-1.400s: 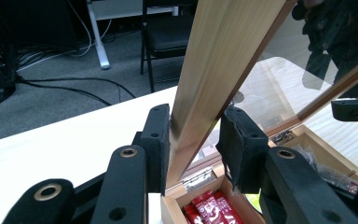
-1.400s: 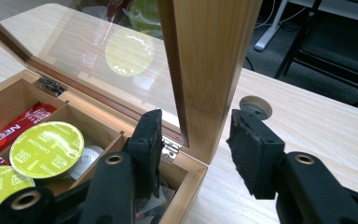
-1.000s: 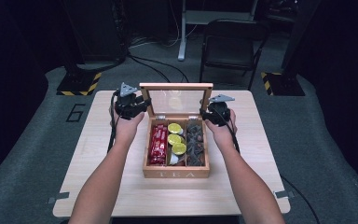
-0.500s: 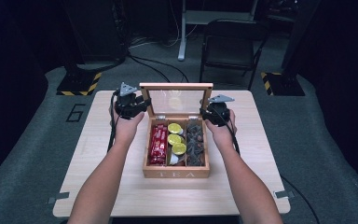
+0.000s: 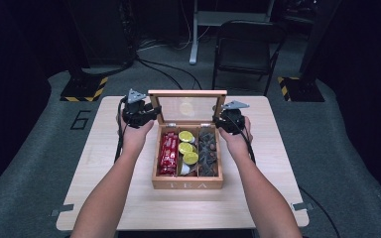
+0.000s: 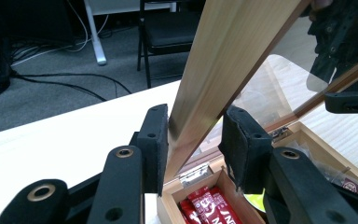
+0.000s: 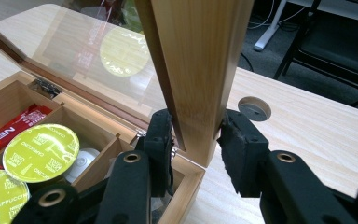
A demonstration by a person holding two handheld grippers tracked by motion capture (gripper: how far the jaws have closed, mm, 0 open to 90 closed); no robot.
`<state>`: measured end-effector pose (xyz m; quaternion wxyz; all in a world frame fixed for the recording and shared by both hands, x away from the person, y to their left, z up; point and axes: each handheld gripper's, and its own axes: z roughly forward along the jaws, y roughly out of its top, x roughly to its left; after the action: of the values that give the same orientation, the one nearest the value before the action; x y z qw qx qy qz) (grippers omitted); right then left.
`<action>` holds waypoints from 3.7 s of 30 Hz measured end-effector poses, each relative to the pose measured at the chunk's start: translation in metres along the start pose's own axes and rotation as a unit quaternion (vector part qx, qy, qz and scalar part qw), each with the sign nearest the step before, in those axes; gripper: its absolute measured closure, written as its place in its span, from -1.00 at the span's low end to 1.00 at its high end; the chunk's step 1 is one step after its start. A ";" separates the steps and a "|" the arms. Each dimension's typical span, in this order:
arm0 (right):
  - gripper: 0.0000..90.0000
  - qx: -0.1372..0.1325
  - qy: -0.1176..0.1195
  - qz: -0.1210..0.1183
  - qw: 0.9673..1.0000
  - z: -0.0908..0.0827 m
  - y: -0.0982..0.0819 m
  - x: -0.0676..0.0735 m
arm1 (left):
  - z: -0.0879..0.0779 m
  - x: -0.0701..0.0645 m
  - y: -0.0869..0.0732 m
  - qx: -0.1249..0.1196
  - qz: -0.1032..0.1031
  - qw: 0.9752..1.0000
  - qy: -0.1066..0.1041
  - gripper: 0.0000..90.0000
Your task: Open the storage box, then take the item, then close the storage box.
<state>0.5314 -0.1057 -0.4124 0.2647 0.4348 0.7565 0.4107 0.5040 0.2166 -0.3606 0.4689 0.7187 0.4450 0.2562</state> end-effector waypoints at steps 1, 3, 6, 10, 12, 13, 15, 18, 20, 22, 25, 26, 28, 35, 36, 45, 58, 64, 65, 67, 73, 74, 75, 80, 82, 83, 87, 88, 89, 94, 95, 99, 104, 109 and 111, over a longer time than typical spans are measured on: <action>0.43 0.000 0.000 -0.001 1.000 0.000 0.000 0.000 | 0.000 0.000 0.000 0.001 0.001 1.000 0.000 0.36; 0.43 0.000 0.001 -0.002 1.000 0.000 0.000 0.000 | 0.001 0.000 -0.001 0.000 0.001 1.000 0.001 0.35; 0.43 -0.001 0.001 -0.005 1.000 0.000 0.000 -0.001 | 0.001 0.000 -0.001 -0.001 0.003 1.000 0.002 0.33; 0.43 -0.001 0.001 0.000 1.000 0.001 0.000 -0.001 | 0.003 -0.001 -0.001 -0.004 -0.001 1.000 0.001 0.28; 0.43 0.000 0.003 -0.002 1.000 0.001 0.001 -0.002 | 0.003 -0.001 -0.001 -0.005 0.000 1.000 0.001 0.25; 0.43 0.002 0.002 0.005 1.000 0.001 0.001 -0.001 | 0.003 -0.001 -0.001 -0.006 -0.001 1.000 0.001 0.24; 0.43 0.002 0.004 0.007 1.000 0.001 0.001 -0.002 | 0.002 0.000 -0.001 -0.006 -0.001 1.000 0.000 0.24; 0.43 0.003 0.003 0.005 1.000 0.002 0.002 -0.003 | 0.002 0.000 -0.001 -0.005 -0.003 1.000 0.002 0.20; 0.43 0.004 0.003 0.008 1.000 0.002 0.003 -0.002 | 0.001 0.001 -0.001 -0.008 -0.005 1.000 0.004 0.17; 0.43 0.005 0.004 0.006 1.000 0.003 0.003 -0.003 | 0.000 0.002 0.000 -0.008 -0.005 1.000 0.006 0.15; 0.43 0.007 0.005 0.005 1.000 0.003 0.004 -0.003 | -0.001 0.003 -0.001 -0.008 -0.008 1.000 0.005 0.15; 0.43 0.007 0.005 0.005 1.000 0.003 0.004 -0.003 | -0.001 0.003 -0.001 -0.008 -0.007 1.000 0.005 0.15; 0.43 0.007 0.005 0.005 1.000 0.003 0.004 -0.003 | 0.000 0.003 -0.001 -0.007 -0.007 1.000 0.005 0.14; 0.43 0.007 0.007 0.012 1.000 0.004 0.005 -0.005 | -0.002 0.004 -0.004 -0.005 -0.004 1.000 0.003 0.12; 0.43 0.006 0.008 0.011 1.000 0.005 0.005 -0.005 | -0.002 0.004 -0.005 -0.004 -0.004 1.000 0.002 0.12; 0.43 0.017 0.009 0.014 1.000 0.006 0.009 -0.006 | -0.011 0.007 -0.010 -0.003 -0.004 1.000 -0.008 0.11; 0.44 0.020 0.010 0.025 0.999 0.009 0.011 -0.009 | -0.024 0.012 -0.028 0.002 0.003 0.999 -0.036 0.11; 0.44 0.020 0.009 0.029 0.999 0.012 0.013 -0.010 | -0.028 0.015 -0.033 -0.008 -0.002 0.999 -0.045 0.11; 0.44 0.019 0.010 0.031 0.999 0.012 0.013 -0.011 | -0.029 0.015 -0.033 -0.007 -0.001 0.999 -0.047 0.11; 0.44 0.019 0.010 0.032 0.999 0.013 0.013 -0.011 | -0.030 0.014 -0.034 -0.009 -0.001 0.999 -0.050 0.11; 0.44 0.026 0.010 0.033 0.999 0.013 0.015 -0.012 | -0.034 0.012 -0.038 -0.011 -0.002 0.998 -0.055 0.10; 0.44 0.026 0.010 0.029 0.999 0.014 0.016 -0.012 | -0.036 0.012 -0.038 -0.010 -0.002 0.998 -0.056 0.10; 0.44 0.028 0.009 0.028 0.999 0.014 0.016 -0.012 | -0.036 0.012 -0.038 -0.010 -0.002 0.998 -0.056 0.10; 0.44 0.036 0.006 0.031 0.999 0.015 0.018 -0.011 | -0.042 0.012 -0.042 -0.014 -0.007 0.998 -0.056 0.10; 0.44 0.036 0.004 0.030 0.999 0.016 0.019 -0.012 | -0.044 0.013 -0.043 -0.013 -0.006 0.998 -0.055 0.10; 0.44 0.037 0.005 0.032 0.999 0.017 0.019 -0.012 | -0.045 0.014 -0.045 -0.010 -0.005 0.998 -0.056 0.10; 0.44 0.038 0.005 0.038 0.999 0.019 0.020 -0.013 | -0.047 0.015 -0.048 -0.009 -0.004 0.999 -0.053 0.10; 0.44 0.038 0.007 0.041 0.998 0.020 0.021 -0.014 | -0.047 0.015 -0.048 -0.009 -0.005 0.999 -0.052 0.10; 0.44 0.037 0.008 0.040 0.998 0.020 0.021 -0.015 | -0.048 0.015 -0.049 -0.009 -0.006 0.999 -0.051 0.10; 0.44 0.041 0.005 0.041 0.998 0.022 0.022 -0.016 | -0.050 0.016 -0.052 -0.006 -0.006 0.999 -0.049 0.10; 0.44 0.041 0.005 0.043 0.998 0.023 0.022 -0.016 | -0.051 0.016 -0.053 -0.006 -0.008 0.999 -0.048 0.10; 0.44 0.042 0.004 0.043 0.998 0.024 0.023 -0.016 | -0.052 0.016 -0.055 -0.006 -0.009 0.999 -0.048 0.10; 0.44 0.041 0.002 0.051 0.998 0.026 0.023 -0.016 | -0.053 0.018 -0.057 -0.002 -0.009 0.999 -0.047 0.10; 0.44 0.045 0.001 0.050 0.998 0.028 0.024 -0.017 | -0.053 0.019 -0.059 -0.003 -0.012 0.999 -0.045 0.10; 0.44 0.044 -0.001 0.055 0.998 0.030 0.025 -0.017 | -0.054 0.020 -0.059 0.001 -0.012 0.999 -0.045 0.10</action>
<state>0.5735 -0.1018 -0.4066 0.2232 0.4871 0.7488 0.3901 0.4473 0.2686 -0.3920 0.4908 0.7248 0.4320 0.2172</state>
